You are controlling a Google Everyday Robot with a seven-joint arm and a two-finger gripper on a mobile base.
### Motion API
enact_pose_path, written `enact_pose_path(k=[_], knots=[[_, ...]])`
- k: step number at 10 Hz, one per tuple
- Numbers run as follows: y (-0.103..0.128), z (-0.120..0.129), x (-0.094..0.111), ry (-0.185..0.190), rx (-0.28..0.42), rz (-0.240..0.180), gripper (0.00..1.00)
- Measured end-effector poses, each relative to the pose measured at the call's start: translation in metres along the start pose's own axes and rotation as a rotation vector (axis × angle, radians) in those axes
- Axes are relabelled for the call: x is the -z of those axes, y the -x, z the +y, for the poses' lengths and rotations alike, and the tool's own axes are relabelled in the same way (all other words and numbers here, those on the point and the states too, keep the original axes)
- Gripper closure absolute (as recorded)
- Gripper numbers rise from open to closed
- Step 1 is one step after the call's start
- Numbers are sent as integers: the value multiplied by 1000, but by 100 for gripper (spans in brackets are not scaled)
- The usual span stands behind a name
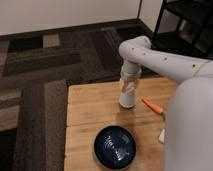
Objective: Place the ceramic cup over the eraser
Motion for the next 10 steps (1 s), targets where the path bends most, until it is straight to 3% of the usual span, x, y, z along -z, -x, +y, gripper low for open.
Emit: enact_pose_path(k=[4,7,10], knots=[[4,3,-12,9,27,-4,100],[8,6,-18,25,40,-30,99],[4,7,-14,10,67,-36,70]])
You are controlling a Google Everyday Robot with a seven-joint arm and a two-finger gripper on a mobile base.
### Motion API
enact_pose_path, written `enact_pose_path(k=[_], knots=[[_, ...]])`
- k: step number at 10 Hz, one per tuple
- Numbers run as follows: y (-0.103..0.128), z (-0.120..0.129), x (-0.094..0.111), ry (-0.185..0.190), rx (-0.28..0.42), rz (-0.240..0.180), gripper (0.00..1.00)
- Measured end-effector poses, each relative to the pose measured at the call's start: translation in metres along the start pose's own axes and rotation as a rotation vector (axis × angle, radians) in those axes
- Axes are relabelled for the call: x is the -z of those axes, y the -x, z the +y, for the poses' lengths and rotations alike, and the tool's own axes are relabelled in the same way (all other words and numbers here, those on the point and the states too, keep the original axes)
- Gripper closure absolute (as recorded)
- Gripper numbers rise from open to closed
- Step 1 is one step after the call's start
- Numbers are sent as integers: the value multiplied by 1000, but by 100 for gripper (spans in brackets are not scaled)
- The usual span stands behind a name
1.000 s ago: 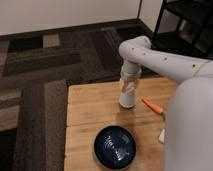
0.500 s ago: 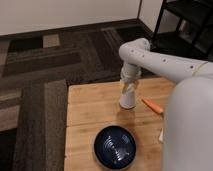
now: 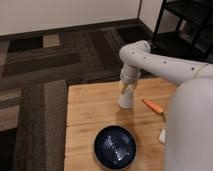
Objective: Place the ceramic cup over the eraser
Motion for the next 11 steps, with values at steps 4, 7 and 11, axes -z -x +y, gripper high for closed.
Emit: enact_pose_path(k=[4,7,11], knots=[[-8,4,2,-16,12,6,23],[-9,5,4,-15,4,4,20],[-10,5,5,-15,-1,3,20]])
